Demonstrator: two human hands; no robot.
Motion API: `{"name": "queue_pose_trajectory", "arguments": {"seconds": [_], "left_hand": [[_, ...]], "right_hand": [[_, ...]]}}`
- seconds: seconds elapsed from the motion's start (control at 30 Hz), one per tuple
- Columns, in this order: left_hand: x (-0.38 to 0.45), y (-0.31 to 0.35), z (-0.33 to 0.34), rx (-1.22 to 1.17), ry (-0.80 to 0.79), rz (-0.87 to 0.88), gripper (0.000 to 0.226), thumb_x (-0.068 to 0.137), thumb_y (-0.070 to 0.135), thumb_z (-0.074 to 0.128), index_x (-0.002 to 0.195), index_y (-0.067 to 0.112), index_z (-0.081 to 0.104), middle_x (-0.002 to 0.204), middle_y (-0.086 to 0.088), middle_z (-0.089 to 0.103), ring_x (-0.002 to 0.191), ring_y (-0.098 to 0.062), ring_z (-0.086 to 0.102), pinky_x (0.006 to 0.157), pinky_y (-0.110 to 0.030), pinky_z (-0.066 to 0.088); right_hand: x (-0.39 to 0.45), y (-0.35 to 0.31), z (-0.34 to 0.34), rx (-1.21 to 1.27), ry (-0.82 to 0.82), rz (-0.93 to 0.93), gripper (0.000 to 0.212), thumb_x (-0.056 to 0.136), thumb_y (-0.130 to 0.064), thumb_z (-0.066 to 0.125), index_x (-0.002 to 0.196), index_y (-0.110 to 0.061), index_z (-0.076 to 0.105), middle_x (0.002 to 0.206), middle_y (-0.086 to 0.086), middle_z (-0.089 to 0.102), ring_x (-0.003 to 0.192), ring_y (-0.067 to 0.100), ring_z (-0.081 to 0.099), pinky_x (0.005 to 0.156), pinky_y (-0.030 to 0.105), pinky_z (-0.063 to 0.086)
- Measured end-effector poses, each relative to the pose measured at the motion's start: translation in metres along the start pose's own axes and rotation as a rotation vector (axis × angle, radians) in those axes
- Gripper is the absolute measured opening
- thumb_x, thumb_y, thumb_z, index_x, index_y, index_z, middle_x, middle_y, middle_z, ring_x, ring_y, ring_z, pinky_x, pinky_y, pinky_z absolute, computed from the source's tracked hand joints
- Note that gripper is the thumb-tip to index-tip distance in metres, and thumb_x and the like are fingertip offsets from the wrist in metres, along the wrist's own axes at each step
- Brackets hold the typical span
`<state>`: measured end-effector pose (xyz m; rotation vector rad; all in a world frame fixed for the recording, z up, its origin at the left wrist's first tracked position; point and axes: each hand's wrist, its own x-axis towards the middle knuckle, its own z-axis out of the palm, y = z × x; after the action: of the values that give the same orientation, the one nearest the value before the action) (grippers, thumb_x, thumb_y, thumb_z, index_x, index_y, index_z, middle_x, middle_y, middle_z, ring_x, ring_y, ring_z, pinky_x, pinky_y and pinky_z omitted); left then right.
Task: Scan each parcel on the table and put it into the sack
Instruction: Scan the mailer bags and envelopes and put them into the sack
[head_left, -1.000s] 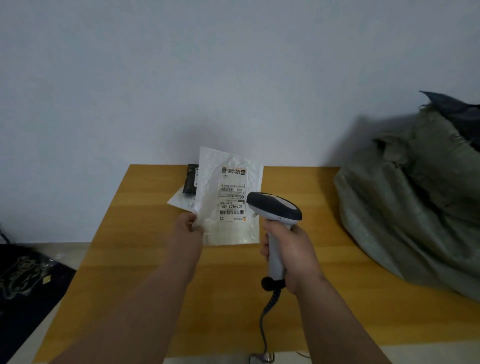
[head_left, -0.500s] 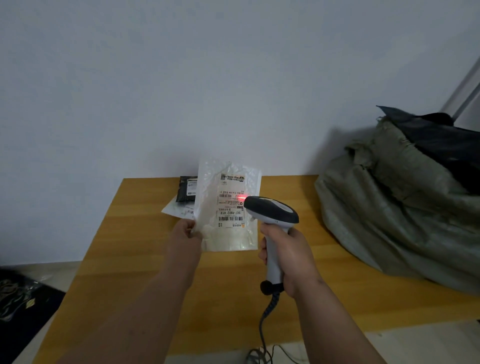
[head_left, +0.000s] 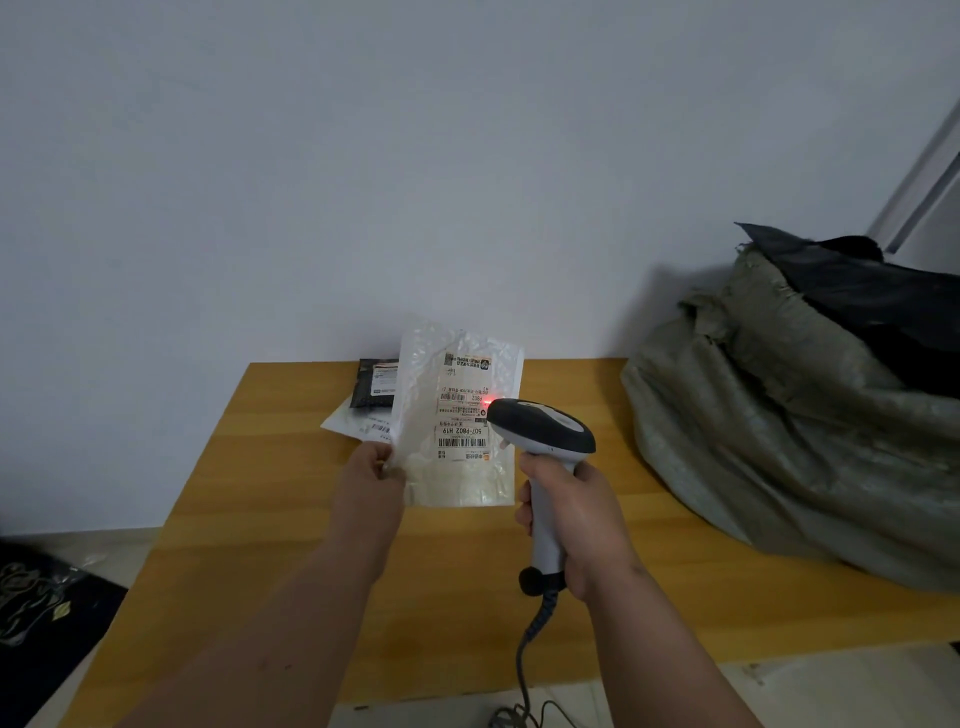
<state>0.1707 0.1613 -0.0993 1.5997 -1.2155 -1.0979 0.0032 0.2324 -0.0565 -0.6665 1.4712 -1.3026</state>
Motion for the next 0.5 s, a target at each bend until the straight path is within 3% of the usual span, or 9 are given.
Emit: {"name": "queue_pose_trajectory", "arguments": {"seconds": [0.27,0.4,0.5], "left_hand": [[-0.016,0.017,0.020,0.035,-0.038,0.058,0.020,0.096,0.009,0.053,0.111,0.023,0.054,0.097,0.002,0.062,0.079,-0.018,0.059,0.061,-0.030,0.046],[-0.020,0.042,0.036,0.095,-0.001,0.168,0.019,0.096,0.011,0.053,0.110,0.024,0.054,0.097,0.004,0.062,0.082,-0.019,0.060,0.068,-0.036,0.050],[-0.025,0.071,0.055,0.102,0.043,0.278,0.018,0.096,0.015,0.053,0.112,0.023,0.055,0.103,0.001,0.064,0.089,-0.023,0.062,0.077,-0.045,0.056]], "right_hand": [[-0.005,-0.015,-0.028,0.010,0.064,-0.037,0.010,0.089,-0.024,0.068,0.092,-0.015,0.064,0.074,0.006,0.061,0.060,0.016,0.058,0.058,0.029,0.047],[-0.006,-0.030,-0.045,0.021,0.078,-0.080,0.016,0.089,-0.021,0.065,0.076,-0.015,0.059,0.069,0.006,0.057,0.059,0.017,0.055,0.061,0.032,0.048],[-0.005,-0.043,-0.066,0.032,0.116,-0.097,0.016,0.090,-0.025,0.066,0.078,-0.015,0.060,0.065,0.003,0.059,0.060,0.017,0.059,0.065,0.035,0.049]]}}
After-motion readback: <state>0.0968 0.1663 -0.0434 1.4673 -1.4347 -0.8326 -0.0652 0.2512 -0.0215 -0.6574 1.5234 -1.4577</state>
